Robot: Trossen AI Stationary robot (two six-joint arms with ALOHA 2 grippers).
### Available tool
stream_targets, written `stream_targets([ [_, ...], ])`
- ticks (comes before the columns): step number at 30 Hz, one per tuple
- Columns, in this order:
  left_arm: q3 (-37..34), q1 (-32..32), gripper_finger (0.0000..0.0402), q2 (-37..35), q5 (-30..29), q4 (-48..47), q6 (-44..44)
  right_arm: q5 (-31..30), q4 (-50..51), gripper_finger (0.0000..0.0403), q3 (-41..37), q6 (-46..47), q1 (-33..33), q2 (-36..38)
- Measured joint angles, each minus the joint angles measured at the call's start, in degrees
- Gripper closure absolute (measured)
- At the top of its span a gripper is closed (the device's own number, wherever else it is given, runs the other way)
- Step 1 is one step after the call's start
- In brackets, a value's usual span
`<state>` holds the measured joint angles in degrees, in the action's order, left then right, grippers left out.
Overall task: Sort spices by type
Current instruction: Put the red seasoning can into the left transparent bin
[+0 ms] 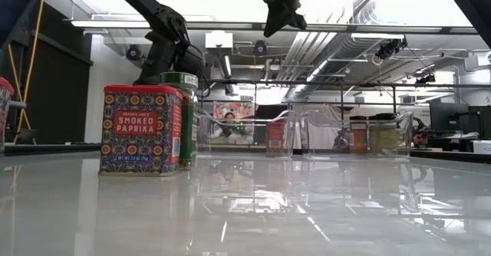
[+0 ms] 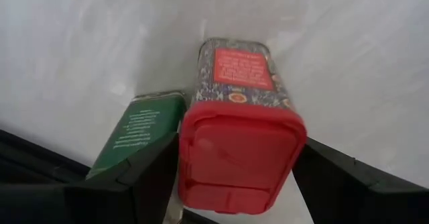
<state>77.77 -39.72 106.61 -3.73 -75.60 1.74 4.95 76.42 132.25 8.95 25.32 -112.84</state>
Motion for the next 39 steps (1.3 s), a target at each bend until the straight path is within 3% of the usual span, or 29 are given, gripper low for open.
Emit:
stream_targets([
  [8, -1.24, 0.02, 0.014, 0.0, -0.15, 3.29, -2.87, -0.02, -0.37, 0.0402, 0.0, 0.0, 0.0, 0.0],
  [14, -1.24, 0.4, 0.0215, 0.0, -0.11, 2.04, -2.24, 0.0, -0.36, 0.0402, 0.0, 0.07, 0.0, 0.0],
  [20, -0.09, 0.31, 0.0217, -2.4, -0.45, 1.53, -2.08, 0.01, 0.28, 0.0402, 0.0, 0.02, 0.0, 0.0],
  [27, 9.8, -0.47, 0.0217, -11.19, -1.73, 0.62, -6.56, -0.09, 2.79, 0.0402, 0.0, 1.07, 0.15, 2.36],
  [31, 16.68, 1.04, 0.0217, -14.97, -1.6, 5.05, -11.68, -0.88, 2.64, 0.0402, 0.0, 1.59, 0.17, 5.62],
  [35, 22.15, 3.29, 0.0217, -13.71, -1.19, 9.94, -14.3, -5.44, 2.64, 0.0402, 0.0, 4.29, 0.24, 7.99],
  [39, 25.66, 5.37, 0.0217, -8.01, 1.36, 14.59, -16.67, -11.32, 2.74, 0.0402, 0.0, 7.14, 0.33, 9.18],
])
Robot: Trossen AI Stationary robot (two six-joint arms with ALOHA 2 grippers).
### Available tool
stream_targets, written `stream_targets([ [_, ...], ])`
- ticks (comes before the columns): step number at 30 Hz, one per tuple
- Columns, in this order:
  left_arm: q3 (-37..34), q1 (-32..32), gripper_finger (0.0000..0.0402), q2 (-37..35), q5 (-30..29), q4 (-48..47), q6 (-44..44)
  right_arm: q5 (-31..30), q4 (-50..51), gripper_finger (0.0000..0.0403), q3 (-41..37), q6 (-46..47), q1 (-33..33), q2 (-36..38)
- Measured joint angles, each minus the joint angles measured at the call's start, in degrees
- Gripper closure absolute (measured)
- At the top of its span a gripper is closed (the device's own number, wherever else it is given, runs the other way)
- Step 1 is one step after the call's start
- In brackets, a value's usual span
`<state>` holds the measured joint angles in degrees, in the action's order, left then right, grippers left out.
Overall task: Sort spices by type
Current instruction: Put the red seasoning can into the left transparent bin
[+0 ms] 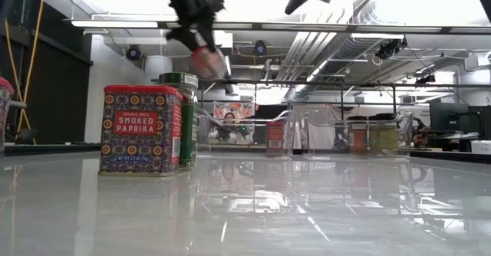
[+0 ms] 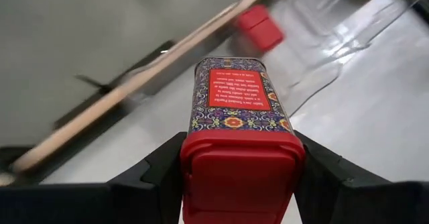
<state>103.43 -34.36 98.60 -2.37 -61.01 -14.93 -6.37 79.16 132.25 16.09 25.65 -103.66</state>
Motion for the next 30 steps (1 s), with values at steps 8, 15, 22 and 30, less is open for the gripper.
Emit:
stream_targets([
  [8, 1.28, 0.78, 0.0217, 14.11, 2.09, 7.64, -7.79, -6.54, 3.34, 0.0402, 0.01, 3.73, 0.24, -0.34],
  [15, 1.28, -0.19, 0.0214, 22.72, 6.7, 6.86, -13.03, -7.39, 4.06, 0.0402, 0.01, 4.99, 0.24, -0.37],
  [22, 1.3, -0.08, 0.0151, 24.25, 6.86, 8.48, -13.45, -7.4, 4.25, 0.0402, 0.02, 6.17, 0.07, -0.37],
  [30, 1.37, -0.64, 0.0114, 23.95, 7.43, 8.91, -12.88, -7.21, 4.47, 0.0402, 0.02, 6.42, 0.07, -0.37],
])
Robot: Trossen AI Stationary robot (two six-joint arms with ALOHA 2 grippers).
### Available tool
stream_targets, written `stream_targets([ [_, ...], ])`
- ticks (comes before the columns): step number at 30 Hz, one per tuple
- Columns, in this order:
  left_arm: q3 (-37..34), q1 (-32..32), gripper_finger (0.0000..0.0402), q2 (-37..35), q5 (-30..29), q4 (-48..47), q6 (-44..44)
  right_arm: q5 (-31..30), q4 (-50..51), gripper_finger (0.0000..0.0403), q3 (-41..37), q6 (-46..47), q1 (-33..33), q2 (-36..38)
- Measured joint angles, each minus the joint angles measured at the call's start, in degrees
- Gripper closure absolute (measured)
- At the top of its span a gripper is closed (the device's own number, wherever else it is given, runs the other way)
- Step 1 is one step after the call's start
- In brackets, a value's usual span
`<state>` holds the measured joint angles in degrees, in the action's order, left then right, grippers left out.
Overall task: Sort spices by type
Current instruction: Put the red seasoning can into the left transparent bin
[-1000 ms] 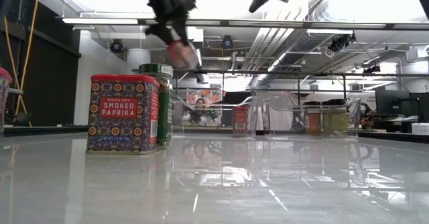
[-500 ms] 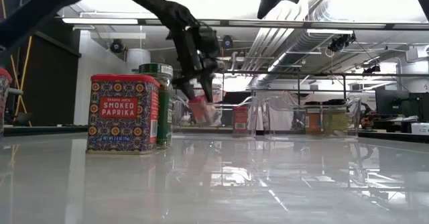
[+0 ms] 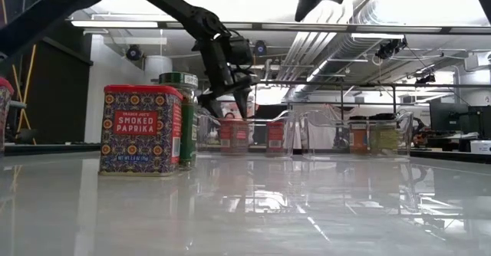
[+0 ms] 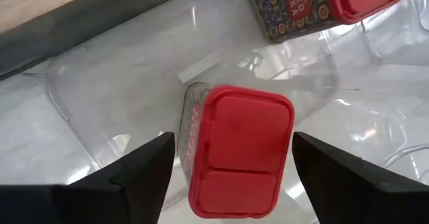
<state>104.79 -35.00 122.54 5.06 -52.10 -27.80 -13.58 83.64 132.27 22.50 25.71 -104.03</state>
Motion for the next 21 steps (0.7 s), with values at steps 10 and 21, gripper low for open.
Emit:
stream_targets([
  [10, 0.04, -3.39, 0.0115, -9.32, -2.22, -1.79, 11.23, 0.02, 0.15, 0.0402, -0.02, -0.49, 0.2, -0.02],
  [21, -4.51, 4.38, 0.0384, -12.04, -7.03, -3.14, 43.11, 0.02, 0.17, 0.0402, -0.02, -1.95, 0.26, -0.02],
])
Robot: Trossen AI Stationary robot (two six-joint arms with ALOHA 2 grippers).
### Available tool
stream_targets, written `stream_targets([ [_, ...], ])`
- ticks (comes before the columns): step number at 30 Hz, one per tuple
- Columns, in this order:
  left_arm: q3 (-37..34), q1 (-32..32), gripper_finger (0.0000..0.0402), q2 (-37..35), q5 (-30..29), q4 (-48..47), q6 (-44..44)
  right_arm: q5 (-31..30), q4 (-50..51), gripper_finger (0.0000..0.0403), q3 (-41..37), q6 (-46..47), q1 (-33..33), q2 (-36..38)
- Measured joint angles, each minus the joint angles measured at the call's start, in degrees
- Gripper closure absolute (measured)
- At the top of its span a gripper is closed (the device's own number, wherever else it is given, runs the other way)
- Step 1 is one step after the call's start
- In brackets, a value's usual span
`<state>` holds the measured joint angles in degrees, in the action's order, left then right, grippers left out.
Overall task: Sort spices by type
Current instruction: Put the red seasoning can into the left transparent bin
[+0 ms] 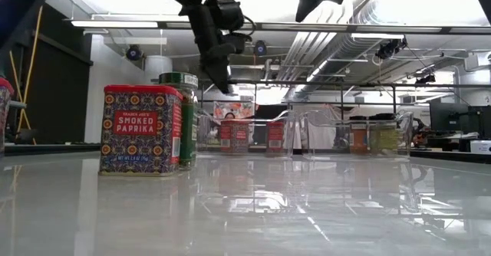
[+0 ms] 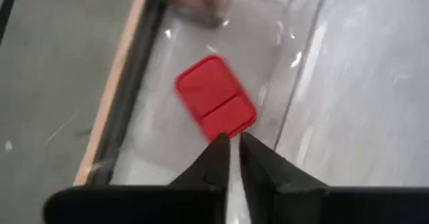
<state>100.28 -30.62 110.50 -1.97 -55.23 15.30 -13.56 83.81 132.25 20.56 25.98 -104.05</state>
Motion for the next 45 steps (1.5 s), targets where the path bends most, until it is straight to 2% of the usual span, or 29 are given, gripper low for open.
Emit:
stream_targets([
  [4, -3.61, 0.71, 0.0396, 0.13, 0.75, 4.19, 2.6, 0.0, 0.22, 0.0402, 0.02, 0.0, 0.0, 0.0],
  [13, -8.14, -1.07, 0.0401, 0.06, 10.46, 6.19, 14.31, 0.0, 0.2, 0.0402, 0.01, -0.02, 0.0, 0.0],
  [18, -9.61, -1.62, 0.0401, 0.43, 10.5, 6.03, 19.12, 0.0, 0.2, 0.0402, 0.0, -0.02, 0.0, -0.02],
  [25, -9.52, -1.61, 0.0401, 1.32, 10.42, 11.64, 21.24, -0.01, 0.04, 0.0402, 0.02, -0.02, -0.09, -0.04],
  [35, -9.56, -1.6, 0.0401, 4.1, 9.53, 7.2, 23.74, 0.0, 0.02, 0.0402, 0.0, 0.12, -0.55, -0.04],
  [45, -9.61, -1.51, 0.0401, 6.36, 2.77, 12.75, 23.99, 0.0, -0.25, 0.0402, 0.02, 0.24, -0.52, -0.04],
])
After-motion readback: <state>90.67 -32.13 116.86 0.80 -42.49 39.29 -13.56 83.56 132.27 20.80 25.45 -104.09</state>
